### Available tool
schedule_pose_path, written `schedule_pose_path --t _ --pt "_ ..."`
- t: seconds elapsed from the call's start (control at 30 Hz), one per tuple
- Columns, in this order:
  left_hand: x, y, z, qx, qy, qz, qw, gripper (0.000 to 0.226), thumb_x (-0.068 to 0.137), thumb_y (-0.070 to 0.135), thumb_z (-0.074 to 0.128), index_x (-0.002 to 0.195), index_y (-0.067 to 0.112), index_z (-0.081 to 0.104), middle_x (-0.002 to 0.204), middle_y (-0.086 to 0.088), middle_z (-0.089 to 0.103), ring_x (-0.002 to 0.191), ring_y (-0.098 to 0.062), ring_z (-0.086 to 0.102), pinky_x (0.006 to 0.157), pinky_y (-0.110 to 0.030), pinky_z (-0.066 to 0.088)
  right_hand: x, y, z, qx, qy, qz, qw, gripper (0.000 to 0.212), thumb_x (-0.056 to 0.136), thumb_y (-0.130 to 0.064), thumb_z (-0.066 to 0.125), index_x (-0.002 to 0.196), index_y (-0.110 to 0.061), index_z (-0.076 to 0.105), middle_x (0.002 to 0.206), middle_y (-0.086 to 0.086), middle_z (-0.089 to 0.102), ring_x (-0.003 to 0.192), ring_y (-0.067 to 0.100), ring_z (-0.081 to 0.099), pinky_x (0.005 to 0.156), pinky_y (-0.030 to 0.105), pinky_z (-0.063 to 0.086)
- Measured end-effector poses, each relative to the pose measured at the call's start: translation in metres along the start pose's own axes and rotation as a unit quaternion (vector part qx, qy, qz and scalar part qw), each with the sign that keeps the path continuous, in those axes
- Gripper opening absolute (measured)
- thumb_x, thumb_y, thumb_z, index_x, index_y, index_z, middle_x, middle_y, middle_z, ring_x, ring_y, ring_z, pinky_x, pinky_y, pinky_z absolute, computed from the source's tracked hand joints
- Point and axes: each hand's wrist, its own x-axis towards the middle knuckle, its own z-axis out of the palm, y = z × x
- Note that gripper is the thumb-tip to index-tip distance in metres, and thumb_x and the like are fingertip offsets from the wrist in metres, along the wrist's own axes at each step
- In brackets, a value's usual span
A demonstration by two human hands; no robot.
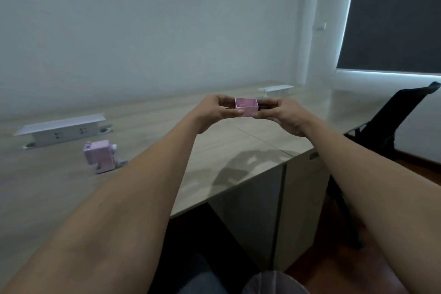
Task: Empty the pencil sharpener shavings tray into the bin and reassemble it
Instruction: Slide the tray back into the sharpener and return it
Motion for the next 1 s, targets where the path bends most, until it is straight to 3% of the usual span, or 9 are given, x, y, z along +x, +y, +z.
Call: schedule_pose_path --t 0.2,0.47,0.6,0.83,1.0 --pt "-0.053 -0.001 -0.097 0.031 0.086 -0.023 0.996 0.047 0.084 0.016 0.081 0.127 0.003 0.069 0.121 -0.013 0.075 0.116 -0.024 0.071 0.106 -0.031 0.052 0.062 -0.024 0.092 0.024 -0.088 -0.029 0.995 0.046 0.083 0.006 0.072 0.128 0.001 0.065 0.126 0.017 0.07 0.121 0.024 0.066 0.104 0.027 0.05" --pt "-0.132 -0.008 -0.198 0.083 0.191 -0.067 0.976 0.045 0.084 0.024 0.082 0.125 0.008 0.071 0.118 -0.008 0.077 0.114 -0.019 0.071 0.097 -0.027 0.052 0.121 -0.039 0.216 0.045 -0.185 -0.043 0.981 0.046 0.084 0.004 0.072 0.129 0.001 0.064 0.127 0.017 0.07 0.122 0.024 0.065 0.106 0.028 0.048" --pt "-0.168 -0.017 -0.235 0.101 0.226 -0.092 0.964 0.049 0.077 0.035 0.085 0.122 0.016 0.074 0.114 -0.002 0.078 0.113 -0.02 0.071 0.103 -0.043 0.052 0.14 -0.041 0.269 0.05 -0.224 -0.043 0.973 0.046 0.083 0.002 0.074 0.128 0.001 0.065 0.125 0.016 0.071 0.121 0.024 0.066 0.108 0.032 0.047" --pt "-0.217 -0.039 -0.271 0.099 0.266 -0.107 0.953 0.042 0.087 0.02 0.078 0.127 0.007 0.071 0.121 -0.008 0.076 0.11 -0.014 0.071 0.09 -0.016 0.053 0.157 -0.031 0.338 0.051 -0.272 -0.044 0.96 0.046 0.083 0.002 0.074 0.128 0.001 0.066 0.123 0.015 0.072 0.116 0.021 0.068 0.104 0.029 0.05" --pt "-0.244 -0.071 -0.283 0.077 0.304 -0.127 0.941 0.042 0.089 0.015 0.077 0.128 0.002 0.068 0.123 -0.01 0.074 0.114 -0.018 0.07 0.095 -0.019 0.052 0.161 -0.003 0.355 0.007 -0.231 -0.016 0.973 0.063 0.078 -0.005 0.082 0.135 0.002 0.058 0.127 0.013 0.069 0.121 0.022 0.065 0.107 0.03 0.046"
